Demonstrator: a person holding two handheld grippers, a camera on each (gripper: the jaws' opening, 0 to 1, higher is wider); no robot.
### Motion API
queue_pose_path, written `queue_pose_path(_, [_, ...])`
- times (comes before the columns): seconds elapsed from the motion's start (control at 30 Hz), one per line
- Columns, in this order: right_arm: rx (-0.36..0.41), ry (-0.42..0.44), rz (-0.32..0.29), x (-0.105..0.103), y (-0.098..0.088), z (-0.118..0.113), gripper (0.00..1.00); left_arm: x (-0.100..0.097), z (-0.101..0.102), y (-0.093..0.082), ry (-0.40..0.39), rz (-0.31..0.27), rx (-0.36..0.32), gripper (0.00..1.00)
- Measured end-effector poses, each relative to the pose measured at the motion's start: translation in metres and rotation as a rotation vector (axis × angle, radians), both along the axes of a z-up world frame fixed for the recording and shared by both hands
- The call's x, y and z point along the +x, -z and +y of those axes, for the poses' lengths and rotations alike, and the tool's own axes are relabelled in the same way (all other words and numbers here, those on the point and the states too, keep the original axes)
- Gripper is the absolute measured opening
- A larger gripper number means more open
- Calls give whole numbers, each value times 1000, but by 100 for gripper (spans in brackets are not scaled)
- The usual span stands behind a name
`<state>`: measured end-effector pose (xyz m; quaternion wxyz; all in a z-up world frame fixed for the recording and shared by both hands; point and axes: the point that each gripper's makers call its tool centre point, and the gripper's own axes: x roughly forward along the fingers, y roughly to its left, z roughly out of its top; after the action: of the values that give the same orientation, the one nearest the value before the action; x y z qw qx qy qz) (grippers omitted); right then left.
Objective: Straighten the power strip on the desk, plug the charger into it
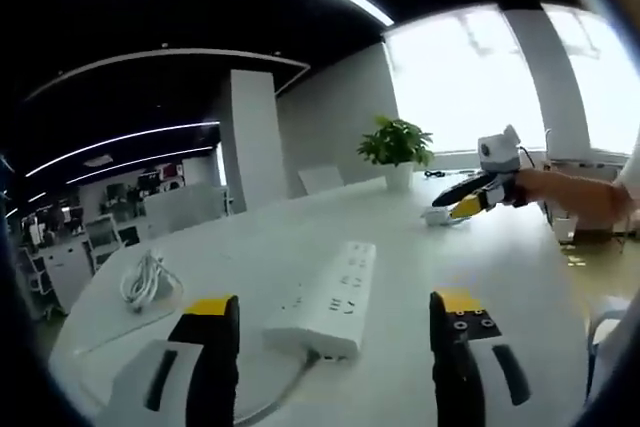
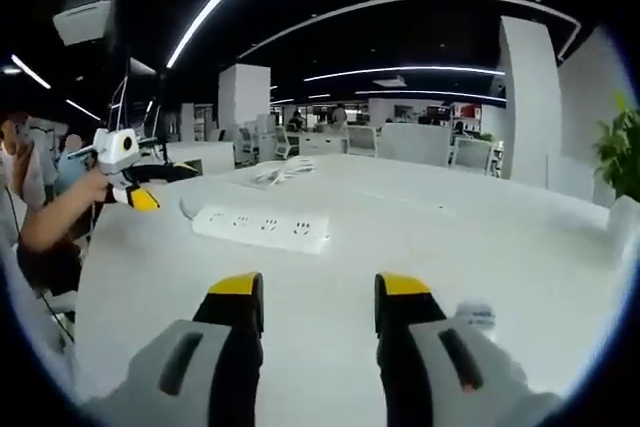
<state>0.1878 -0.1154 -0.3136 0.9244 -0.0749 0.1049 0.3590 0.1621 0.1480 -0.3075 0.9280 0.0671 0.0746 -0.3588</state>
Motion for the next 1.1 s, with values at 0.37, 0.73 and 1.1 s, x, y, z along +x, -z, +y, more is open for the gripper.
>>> queue_pose_path(0.37, [10,-49,-89,12,-14,16,44,7,1,3,-8,13,-9,80])
queue_pose_path(0.73, [30,-68,-89,18,-10,32,47,16,0,4,-6,11,13,79])
queue_pose_path(1.1, [56,-64,-80,29,-11,34,47,25,-3,8,-3,27,4,80])
